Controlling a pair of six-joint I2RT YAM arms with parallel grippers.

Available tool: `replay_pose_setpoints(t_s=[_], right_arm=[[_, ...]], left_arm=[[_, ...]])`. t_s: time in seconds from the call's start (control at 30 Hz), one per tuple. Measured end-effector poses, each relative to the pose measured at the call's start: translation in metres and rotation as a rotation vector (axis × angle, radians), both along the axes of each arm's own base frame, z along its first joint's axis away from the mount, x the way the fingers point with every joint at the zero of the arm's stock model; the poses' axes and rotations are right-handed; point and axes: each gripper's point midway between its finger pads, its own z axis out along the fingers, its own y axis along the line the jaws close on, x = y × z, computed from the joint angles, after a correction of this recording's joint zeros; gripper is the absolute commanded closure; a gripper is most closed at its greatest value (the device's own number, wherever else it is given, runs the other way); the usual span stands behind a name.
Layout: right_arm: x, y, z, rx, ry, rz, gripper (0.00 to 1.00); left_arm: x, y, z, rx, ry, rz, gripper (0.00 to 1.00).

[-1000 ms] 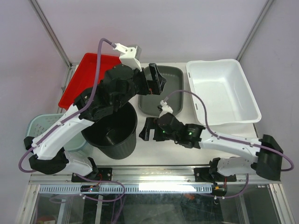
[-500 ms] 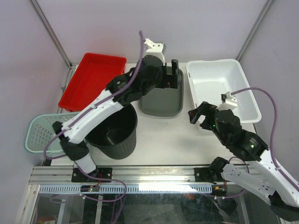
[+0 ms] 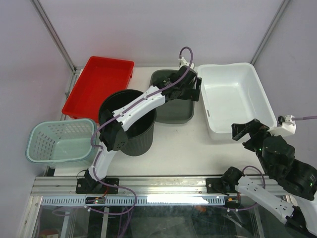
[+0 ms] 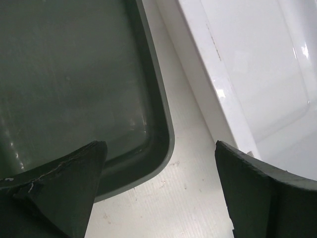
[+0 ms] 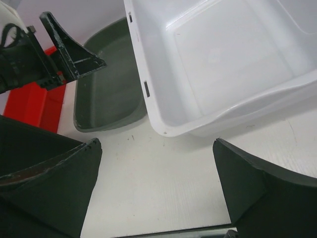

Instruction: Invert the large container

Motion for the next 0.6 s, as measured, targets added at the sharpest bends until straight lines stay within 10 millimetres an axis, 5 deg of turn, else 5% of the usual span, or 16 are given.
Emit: replay_pose_setpoints(t_s=[0.3, 0.47, 0.6], right_arm=[[0.002, 0.004, -0.017, -0.048, 0.052, 0.003, 0.01], [0.007, 0.015, -0.023, -0.060, 0.072, 0.037, 0.01], [0.019, 0.041, -0.027, -0.062, 0.091, 0.105, 0.01]], left_arm=[[-0.026, -0.001, 0.022, 0.015, -0.046, -0.039, 0.01], [-0.080, -0.005, 0.092, -0.052, -0.154, -0.103, 0.01], [-0.133, 0.012, 0.163, -0.172, -0.230, -0.165, 0.01]])
